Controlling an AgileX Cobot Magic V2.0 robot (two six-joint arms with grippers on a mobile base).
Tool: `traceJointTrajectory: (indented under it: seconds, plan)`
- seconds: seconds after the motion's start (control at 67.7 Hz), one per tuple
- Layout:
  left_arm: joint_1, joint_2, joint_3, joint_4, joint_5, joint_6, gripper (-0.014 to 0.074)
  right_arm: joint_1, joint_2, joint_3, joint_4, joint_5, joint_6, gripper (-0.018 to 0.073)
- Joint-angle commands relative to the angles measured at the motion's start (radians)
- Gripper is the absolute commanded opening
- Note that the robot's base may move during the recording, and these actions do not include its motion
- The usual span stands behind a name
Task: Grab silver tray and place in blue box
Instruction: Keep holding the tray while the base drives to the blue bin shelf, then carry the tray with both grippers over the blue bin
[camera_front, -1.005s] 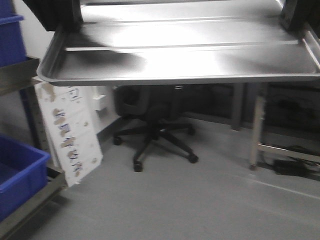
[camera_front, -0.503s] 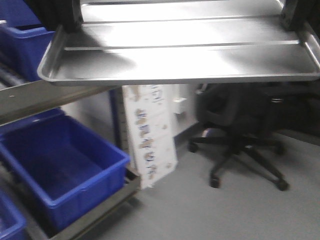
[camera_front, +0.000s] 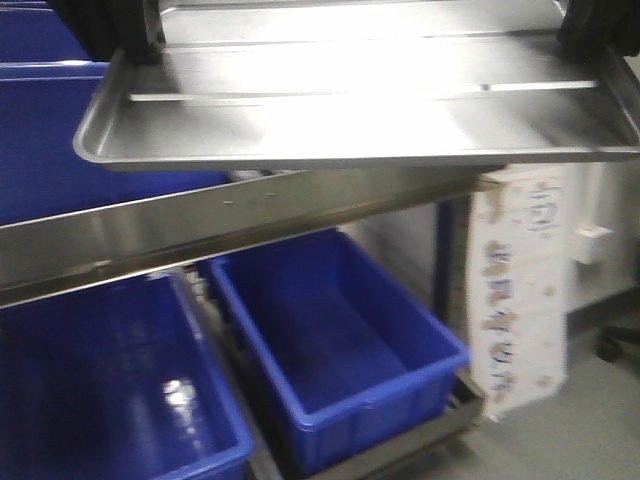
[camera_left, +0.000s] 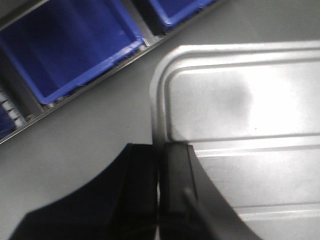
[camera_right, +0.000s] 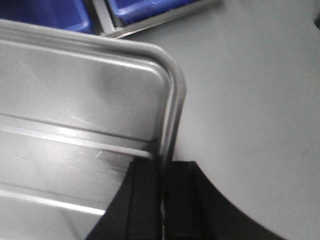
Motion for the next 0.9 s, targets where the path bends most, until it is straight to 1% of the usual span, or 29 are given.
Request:
traceJointTrajectory:
  seconds: [0.0,0.887]
  plan:
    - [-0.006,-0.036,-0.029,0.051,0.069,0.029,-0.0105,-0.003,-0.025,-0.038,-0.062,-0.02,-0.023,0.0057]
    - [-0.006,-0.036,-0.029,0.051,0.069,0.029,-0.0105,-0.003,-0.025,-0.038,-0.062,-0.02,-0.023,0.0057]
